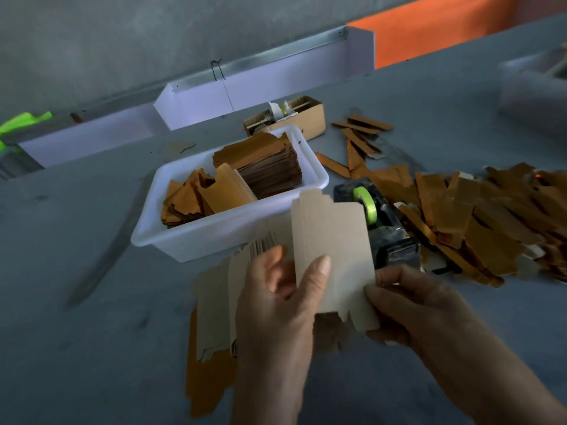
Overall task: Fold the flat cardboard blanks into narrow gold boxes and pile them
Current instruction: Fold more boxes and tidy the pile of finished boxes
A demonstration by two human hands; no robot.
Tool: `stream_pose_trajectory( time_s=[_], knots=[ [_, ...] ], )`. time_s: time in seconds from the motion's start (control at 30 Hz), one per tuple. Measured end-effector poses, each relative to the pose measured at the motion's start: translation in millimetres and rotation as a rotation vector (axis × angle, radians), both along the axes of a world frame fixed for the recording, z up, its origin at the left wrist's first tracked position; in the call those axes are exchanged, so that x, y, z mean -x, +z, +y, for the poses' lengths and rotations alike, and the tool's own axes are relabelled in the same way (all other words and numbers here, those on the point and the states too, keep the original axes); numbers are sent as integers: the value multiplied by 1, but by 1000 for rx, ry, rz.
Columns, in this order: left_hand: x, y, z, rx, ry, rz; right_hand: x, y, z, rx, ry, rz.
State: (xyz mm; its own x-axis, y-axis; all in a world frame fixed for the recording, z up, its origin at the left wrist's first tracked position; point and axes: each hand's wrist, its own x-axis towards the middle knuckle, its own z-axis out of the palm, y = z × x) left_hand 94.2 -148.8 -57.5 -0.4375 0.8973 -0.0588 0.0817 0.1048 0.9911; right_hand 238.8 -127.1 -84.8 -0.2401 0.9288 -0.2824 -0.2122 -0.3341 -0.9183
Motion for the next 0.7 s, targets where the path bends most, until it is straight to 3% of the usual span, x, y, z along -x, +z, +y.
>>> stream_pose_trajectory(
  time_s=[0.07,0.23,0.37,0.57,0.63,0.7],
  knots=[
    [5,1,0,53,-133,-132,-2,-2,-2,7,60,35],
    [0,-5,-3,92,-124,50,-6,-3,-5,-88,128,19],
    [-3,-2,-3,140,-166,72,-5,-3,-4,-126,16,-18],
    [-1,-6,0,139,-178,90,-7,-4,-6,-101,80,6],
    [-3,-8,1,122,-166,86,-5,-1,-7,-146,70,-88],
    [-7,-9,2,100,-147,125,-4,-3,-9,-257,4,-381]
  ],
)
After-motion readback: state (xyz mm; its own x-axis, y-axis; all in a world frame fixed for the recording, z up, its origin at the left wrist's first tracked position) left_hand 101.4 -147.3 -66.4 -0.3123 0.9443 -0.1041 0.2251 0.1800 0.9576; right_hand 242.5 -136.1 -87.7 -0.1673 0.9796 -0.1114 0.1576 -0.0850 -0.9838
